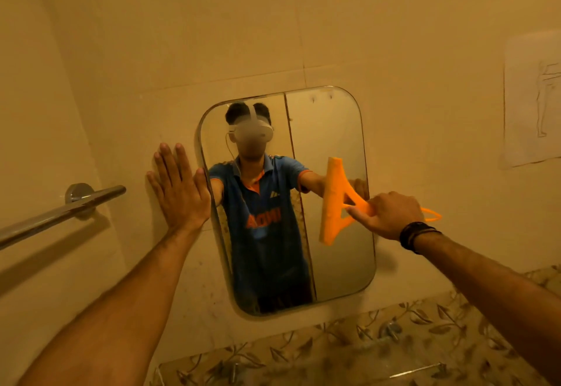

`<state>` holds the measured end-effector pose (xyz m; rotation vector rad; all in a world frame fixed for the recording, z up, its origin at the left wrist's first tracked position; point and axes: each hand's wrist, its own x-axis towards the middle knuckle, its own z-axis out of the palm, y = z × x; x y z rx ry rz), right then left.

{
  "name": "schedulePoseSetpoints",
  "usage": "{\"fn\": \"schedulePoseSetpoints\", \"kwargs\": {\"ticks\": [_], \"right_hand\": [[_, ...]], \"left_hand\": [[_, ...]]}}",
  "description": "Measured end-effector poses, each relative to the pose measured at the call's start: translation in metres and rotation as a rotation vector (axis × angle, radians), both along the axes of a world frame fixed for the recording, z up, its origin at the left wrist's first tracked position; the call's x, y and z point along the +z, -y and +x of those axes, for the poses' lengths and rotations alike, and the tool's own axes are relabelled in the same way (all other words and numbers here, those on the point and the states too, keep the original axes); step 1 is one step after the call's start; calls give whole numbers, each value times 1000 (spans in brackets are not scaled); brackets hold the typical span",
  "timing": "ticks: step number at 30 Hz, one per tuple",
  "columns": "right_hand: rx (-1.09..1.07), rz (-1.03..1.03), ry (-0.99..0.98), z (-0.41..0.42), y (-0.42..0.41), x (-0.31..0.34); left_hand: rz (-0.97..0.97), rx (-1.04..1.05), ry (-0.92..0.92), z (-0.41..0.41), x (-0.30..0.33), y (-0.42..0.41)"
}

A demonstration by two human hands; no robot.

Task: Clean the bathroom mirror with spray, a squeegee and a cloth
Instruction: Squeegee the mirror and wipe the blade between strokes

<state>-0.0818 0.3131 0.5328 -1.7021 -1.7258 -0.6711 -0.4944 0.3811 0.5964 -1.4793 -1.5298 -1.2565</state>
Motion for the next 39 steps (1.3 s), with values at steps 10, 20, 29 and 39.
{"fn": "schedulePoseSetpoints", "kwargs": {"ticks": [10,20,29,39], "right_hand": [[131,164,-102,-47,26,-8],[295,20,183,-198,3,-16],[202,-28,102,-133,-3,-45],[-10,-52,49,-30,19,-82]], "left_hand": [[-87,-12,-18,0,1,13],[-143,-14,-87,-14,-13,14],[-113,-17,-107,-18,-21,12],[-92,-3,-39,-4,-42,13]]}}
